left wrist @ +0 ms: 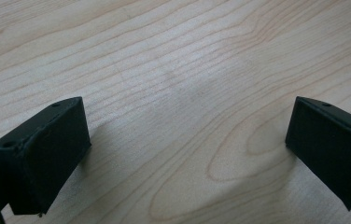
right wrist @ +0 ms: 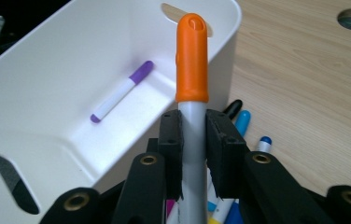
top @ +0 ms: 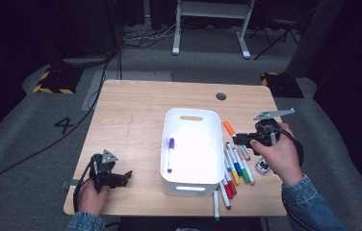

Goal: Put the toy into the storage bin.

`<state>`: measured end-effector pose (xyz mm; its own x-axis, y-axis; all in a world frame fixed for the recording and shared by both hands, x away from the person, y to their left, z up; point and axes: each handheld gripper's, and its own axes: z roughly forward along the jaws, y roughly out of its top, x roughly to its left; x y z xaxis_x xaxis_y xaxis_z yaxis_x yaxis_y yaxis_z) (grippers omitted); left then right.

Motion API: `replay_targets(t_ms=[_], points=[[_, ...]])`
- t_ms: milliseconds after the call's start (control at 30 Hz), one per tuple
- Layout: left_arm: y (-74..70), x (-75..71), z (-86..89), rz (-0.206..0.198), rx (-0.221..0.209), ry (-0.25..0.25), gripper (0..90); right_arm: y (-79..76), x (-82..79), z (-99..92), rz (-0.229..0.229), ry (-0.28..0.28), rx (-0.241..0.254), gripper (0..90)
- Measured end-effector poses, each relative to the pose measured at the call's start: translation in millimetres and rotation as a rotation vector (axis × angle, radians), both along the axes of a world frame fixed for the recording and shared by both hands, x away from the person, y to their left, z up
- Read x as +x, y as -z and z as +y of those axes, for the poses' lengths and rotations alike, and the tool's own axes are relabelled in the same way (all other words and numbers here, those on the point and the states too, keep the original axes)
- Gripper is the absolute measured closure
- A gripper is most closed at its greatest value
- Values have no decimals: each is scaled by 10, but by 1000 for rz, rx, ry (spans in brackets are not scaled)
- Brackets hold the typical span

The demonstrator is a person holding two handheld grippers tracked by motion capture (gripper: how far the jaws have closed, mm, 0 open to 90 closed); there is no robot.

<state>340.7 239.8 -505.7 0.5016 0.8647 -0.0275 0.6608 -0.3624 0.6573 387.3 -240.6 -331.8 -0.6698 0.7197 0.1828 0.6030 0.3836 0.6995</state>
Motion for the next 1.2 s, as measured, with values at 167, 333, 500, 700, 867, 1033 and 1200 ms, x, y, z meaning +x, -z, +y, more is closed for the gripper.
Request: replay_targets(t_ms=[167, 333, 500, 700, 867, 1033, 1200], points=[[0, 0, 0, 0, 0, 0, 0, -72, -95, 155, -4, -60, 12, 770], [0, 0, 0, 0, 0, 0, 0, -102, -155, 303, -2, -118, 16, 770], [0, 0, 0, 0, 0, 0, 0, -108, -214, 459, -1, -167, 23, 770], [0, 0, 0, 0, 0, 0, 0, -91, -278, 626, 7, -220, 39, 770], [0, 0, 0, 0, 0, 0, 0, -48, -327, 729, 20, -255, 41, 770], [0, 0, 0, 0, 0, 0, 0, 5, -349, 777, 32, -282, 32, 770], [0, 0, 0, 0, 0, 0, 0, 57, -364, 806, 49, -293, 25, 770]])
